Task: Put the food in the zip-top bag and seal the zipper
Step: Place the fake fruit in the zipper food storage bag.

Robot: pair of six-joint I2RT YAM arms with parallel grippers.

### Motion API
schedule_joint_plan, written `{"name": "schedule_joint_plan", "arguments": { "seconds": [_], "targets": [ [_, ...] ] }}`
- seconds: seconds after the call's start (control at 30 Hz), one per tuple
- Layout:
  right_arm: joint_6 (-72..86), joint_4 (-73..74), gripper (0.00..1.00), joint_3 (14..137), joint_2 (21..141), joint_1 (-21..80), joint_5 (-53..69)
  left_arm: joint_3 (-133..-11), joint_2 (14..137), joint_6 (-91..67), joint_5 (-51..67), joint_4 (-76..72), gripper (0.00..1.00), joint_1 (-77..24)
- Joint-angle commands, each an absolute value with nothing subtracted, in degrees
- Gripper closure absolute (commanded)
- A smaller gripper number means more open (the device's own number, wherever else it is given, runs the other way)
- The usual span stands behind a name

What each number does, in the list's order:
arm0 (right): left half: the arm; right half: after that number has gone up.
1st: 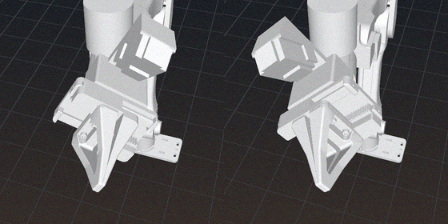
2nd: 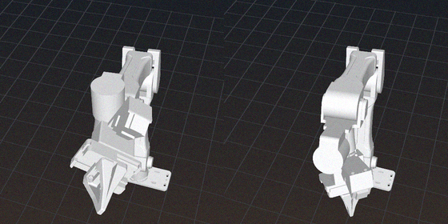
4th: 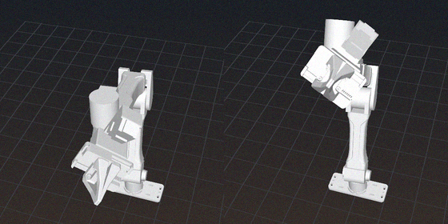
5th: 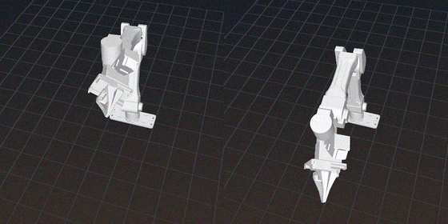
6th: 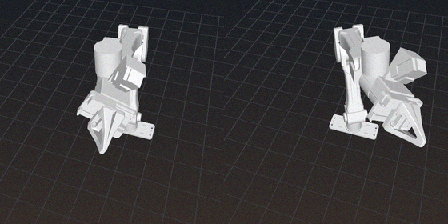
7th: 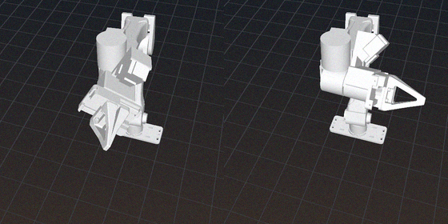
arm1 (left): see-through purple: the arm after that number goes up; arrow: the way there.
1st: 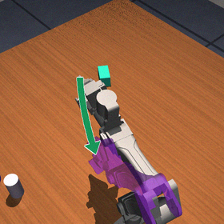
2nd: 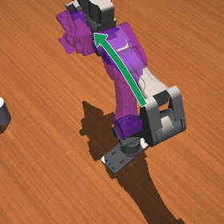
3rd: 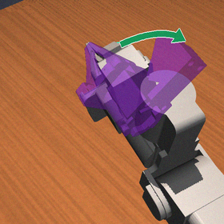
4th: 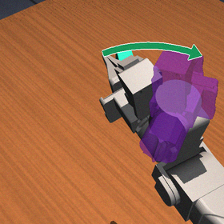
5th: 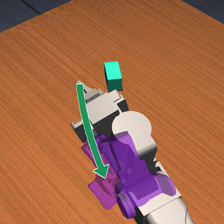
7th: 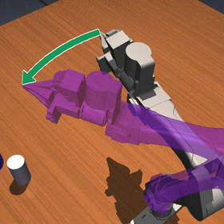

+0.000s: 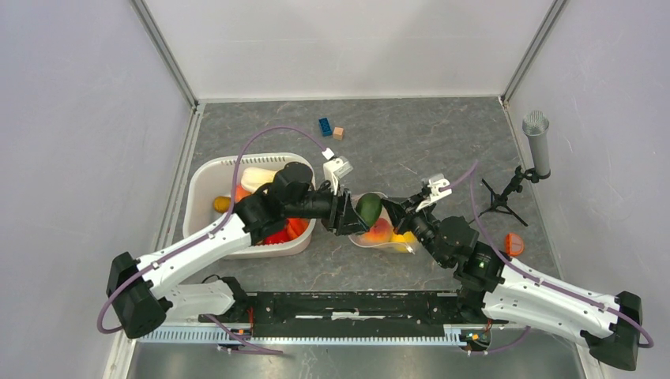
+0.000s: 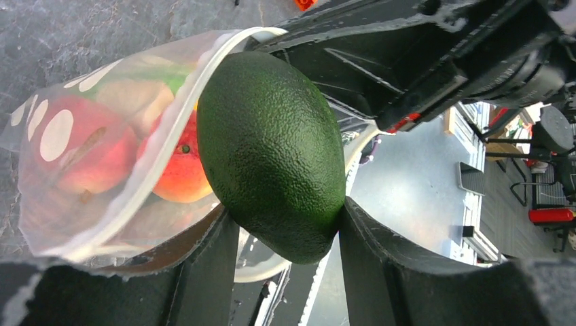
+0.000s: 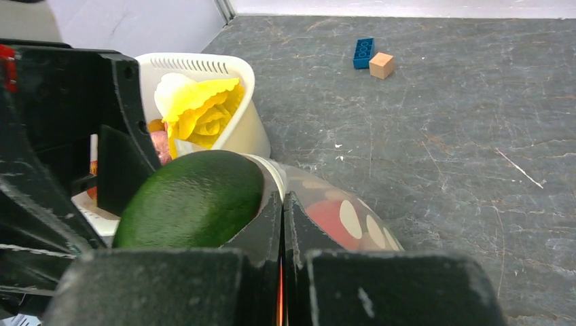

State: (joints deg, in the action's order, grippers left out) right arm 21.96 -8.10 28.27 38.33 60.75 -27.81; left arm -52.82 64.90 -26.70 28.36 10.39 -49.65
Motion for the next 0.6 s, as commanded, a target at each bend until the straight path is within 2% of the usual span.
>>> {"name": "schedule_joint_plan", "arguments": {
  "seconds": [0.0, 0.27, 0.57],
  "targets": [
    [20.2, -11.2, 1.0, 31.1, 37.6, 61.0, -26.1, -56.8, 66.9, -23.8, 26.5, 14.3, 0.67, -50.3],
    [20.2, -11.2, 1.0, 30.7, 36.7, 61.0, -26.6, -59.7, 70.7, -22.7, 26.0, 19.0, 0.6, -51.6],
    [20.8, -11.2, 1.0, 30.2, 35.8, 61.0, -28.0, -60.0, 71.7, -24.0, 25.3, 15.6, 0.36, -51.9]
  ]
}}
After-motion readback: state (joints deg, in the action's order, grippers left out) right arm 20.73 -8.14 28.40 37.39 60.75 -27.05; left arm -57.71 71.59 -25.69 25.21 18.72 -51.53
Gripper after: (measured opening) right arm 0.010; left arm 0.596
